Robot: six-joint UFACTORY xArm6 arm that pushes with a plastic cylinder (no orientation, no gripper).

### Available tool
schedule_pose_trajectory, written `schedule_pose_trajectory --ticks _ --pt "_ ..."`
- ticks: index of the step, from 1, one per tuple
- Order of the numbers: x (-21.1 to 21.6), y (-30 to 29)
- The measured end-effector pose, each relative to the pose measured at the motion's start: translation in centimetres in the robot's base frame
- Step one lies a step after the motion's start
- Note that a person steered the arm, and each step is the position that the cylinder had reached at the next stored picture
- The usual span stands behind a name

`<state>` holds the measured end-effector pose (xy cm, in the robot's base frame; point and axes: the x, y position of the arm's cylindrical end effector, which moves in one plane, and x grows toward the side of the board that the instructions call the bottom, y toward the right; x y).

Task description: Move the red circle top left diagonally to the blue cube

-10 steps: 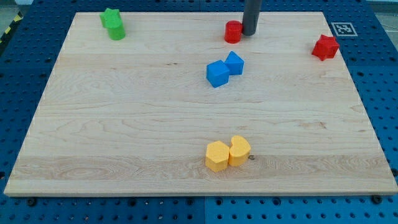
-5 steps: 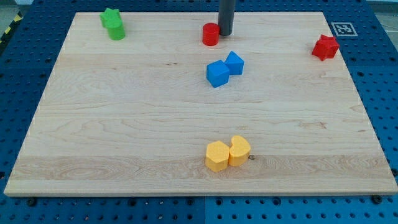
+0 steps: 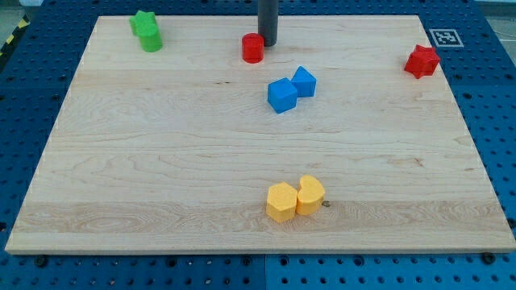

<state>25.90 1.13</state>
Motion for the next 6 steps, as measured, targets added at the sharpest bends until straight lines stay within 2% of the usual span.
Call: schedule_pose_trajectory --ticks 1,2,4,6 --pt "-1.8 -0.4" --pt "-0.8 -2.6" --pt "0.6 -3.0" --pt "0.6 -0.8"
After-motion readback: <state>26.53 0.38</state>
